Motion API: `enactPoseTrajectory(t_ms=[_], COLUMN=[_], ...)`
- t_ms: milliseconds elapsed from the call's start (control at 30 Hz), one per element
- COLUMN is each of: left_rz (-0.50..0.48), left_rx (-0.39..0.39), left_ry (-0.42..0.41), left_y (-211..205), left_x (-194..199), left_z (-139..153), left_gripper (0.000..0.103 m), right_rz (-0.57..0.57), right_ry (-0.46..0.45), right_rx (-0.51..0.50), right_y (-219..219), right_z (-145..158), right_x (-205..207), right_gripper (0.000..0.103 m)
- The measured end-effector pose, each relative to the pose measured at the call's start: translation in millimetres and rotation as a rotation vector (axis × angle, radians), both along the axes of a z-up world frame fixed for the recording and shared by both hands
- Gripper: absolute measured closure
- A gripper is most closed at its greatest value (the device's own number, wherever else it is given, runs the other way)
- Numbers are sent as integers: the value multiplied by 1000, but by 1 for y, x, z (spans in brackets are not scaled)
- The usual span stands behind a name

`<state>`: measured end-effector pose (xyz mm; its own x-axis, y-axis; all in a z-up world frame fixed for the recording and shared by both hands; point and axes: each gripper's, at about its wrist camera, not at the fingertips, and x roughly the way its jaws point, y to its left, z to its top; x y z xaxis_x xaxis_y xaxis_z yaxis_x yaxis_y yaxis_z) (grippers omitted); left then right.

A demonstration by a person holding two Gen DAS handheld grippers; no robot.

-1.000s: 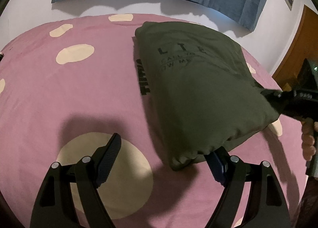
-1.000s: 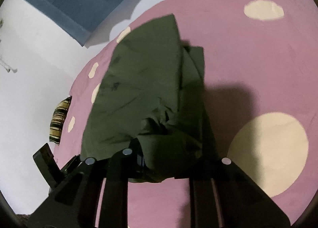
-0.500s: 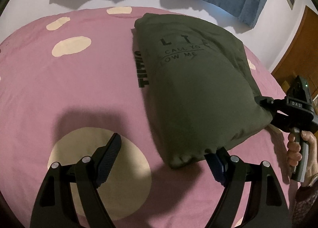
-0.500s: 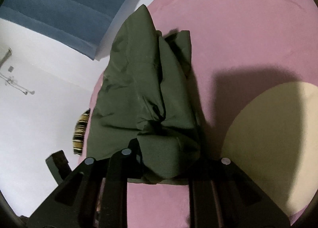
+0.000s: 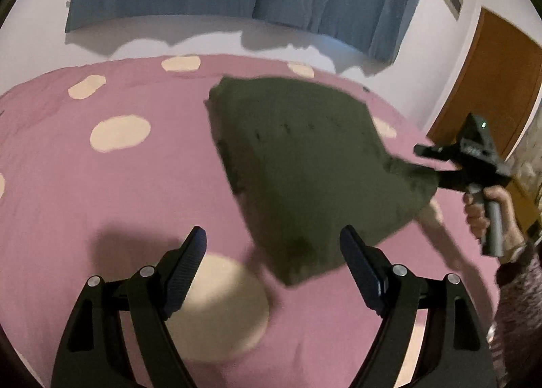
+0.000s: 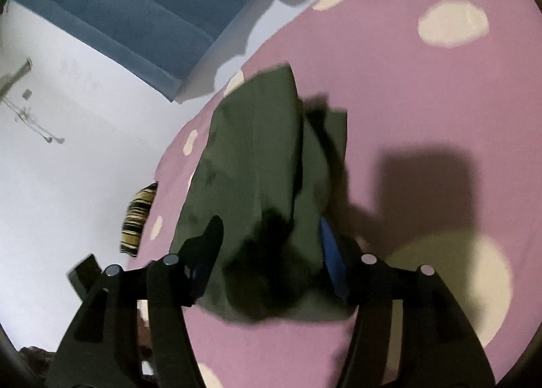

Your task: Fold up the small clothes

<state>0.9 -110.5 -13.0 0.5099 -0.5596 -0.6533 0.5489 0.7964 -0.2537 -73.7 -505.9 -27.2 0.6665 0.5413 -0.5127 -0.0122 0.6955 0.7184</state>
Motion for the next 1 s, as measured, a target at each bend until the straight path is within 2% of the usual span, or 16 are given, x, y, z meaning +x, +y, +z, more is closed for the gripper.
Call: enactPoseTrajectory(t_ms=[100, 233, 333, 533, 567, 600, 633, 667, 767, 833, 867, 1000], left_rz=[12, 4, 14, 65, 76, 86, 100, 112, 124, 126, 127, 135], left_rx=[-52, -73, -96, -152, -156, -158, -158, -157, -150, -135, -126, -86], left_ry=[40, 106, 169, 234, 247, 258, 272, 281, 288, 278, 276, 284], left_y=[-3, -15, -24, -38, -39, -40, -42, -42, -46, -48, -49, -56], left_x=[31, 72, 102, 162, 171, 179, 188, 194, 202, 205, 206, 209], left_z=[6, -2, -12, -26, -29, -31, -35, -37, -42, -44, -45, -52], left_gripper=[22, 22, 22, 22, 22, 22, 22, 22, 22, 22, 22, 19], right_rz=[-14, -21, -11, 35, 45, 56, 70, 93, 111, 114, 108, 52], right_ry=[-46, -44, -2, 79, 81, 80, 74, 69, 50, 52, 61, 128], right_rx=[20, 48, 72, 107, 119, 123, 115, 113, 34, 36, 41, 54], right_y=[-12, -26, -31, -30, -29, -27, -25, -22, -12, -14, -16, -26], right_z=[13, 14, 2, -27, -28, -29, -28, -26, -16, -17, -20, -44], right_x=[22, 53, 79, 124, 129, 135, 141, 145, 151, 154, 154, 154], right_gripper=[41, 39, 37, 37, 41, 51, 80, 86, 88, 91, 96, 96])
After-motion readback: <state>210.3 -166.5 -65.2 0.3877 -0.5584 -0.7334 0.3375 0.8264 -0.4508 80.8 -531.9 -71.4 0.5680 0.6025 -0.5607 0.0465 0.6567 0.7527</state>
